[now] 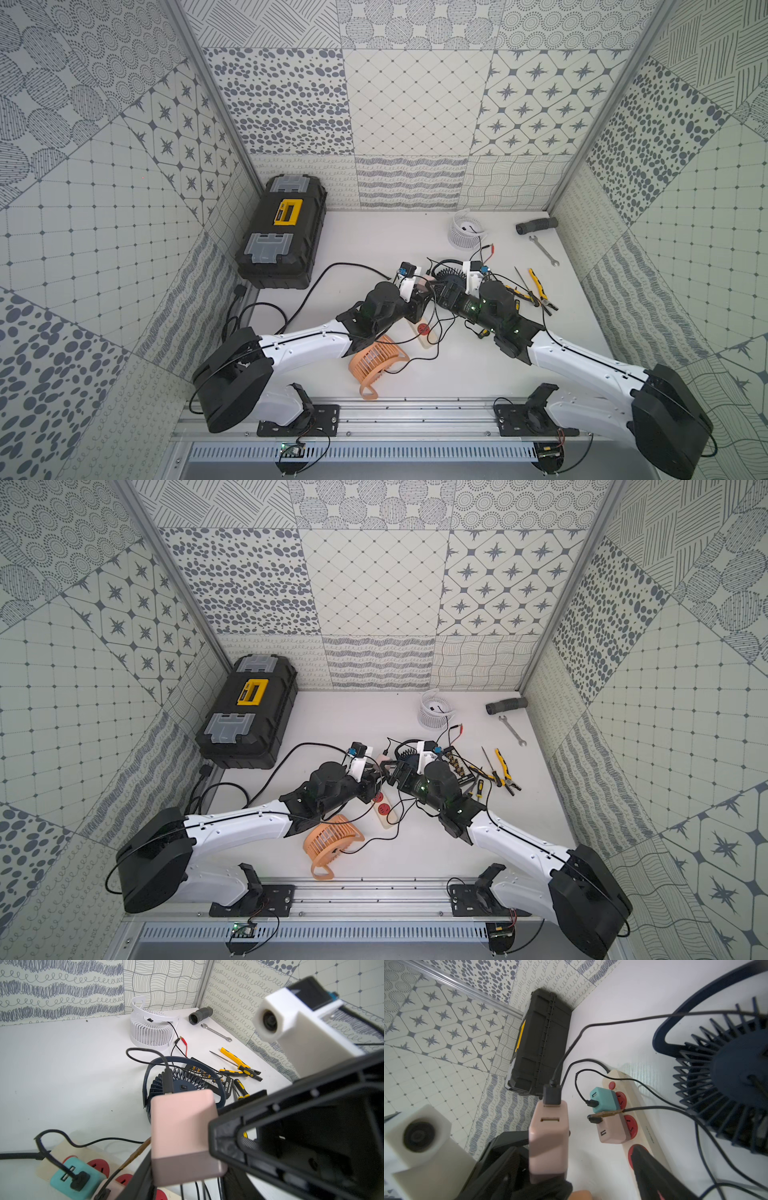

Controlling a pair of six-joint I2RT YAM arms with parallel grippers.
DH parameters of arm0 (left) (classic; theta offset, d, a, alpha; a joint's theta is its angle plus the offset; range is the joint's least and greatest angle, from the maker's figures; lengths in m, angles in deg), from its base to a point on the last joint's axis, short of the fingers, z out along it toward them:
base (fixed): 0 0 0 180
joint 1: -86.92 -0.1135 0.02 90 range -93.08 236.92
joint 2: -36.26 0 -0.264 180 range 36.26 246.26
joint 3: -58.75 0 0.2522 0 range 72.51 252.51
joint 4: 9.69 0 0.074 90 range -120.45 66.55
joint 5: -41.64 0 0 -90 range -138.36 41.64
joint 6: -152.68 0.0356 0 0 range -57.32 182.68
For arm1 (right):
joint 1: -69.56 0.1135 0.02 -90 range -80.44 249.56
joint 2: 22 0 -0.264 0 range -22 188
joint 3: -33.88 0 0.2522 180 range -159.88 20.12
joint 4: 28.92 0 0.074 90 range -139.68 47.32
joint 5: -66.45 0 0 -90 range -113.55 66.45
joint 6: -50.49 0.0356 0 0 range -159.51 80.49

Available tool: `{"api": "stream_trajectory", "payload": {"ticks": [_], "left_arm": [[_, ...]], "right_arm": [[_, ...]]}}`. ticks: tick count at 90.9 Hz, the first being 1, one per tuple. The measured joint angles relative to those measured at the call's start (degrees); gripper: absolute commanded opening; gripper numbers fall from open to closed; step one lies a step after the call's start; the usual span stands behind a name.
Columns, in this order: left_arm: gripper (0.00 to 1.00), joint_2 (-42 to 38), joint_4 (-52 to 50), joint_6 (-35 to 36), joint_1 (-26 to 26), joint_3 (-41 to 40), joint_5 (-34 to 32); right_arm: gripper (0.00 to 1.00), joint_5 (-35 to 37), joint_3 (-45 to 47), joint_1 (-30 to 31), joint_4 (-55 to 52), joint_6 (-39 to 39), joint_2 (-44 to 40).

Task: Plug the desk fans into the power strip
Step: Pick up the plug from the center of the board.

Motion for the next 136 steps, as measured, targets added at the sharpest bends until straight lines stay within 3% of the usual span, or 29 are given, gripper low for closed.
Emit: {"api": "stream_trajectory", "payload": {"ticks": [25,51,89,136], "left_arm": [[0.21,-3.04,-4.7,6.75,0.0,-0.11,4.0],[0.21,-5.53,-11.34,16.06,0.0,0.98,10.75],[0.21,-7.63,-17.79,26.36,1.66,2.19,18.18],[0.21,-8.48,-19.21,29.27,2.23,2.16,19.78]], "right_arm": [[0.95,-19.1,-5.05,-11.85,-15.39,-6.6,-4.22],[0.84,-34.47,-11.63,-12.9,-29.64,-14.01,-3.52],[0.66,-45.59,-13.88,-15.34,-34.1,-16.37,1.27],[0.51,-53.51,-12.85,-15.39,-34.29,-17.09,2.67]]}}
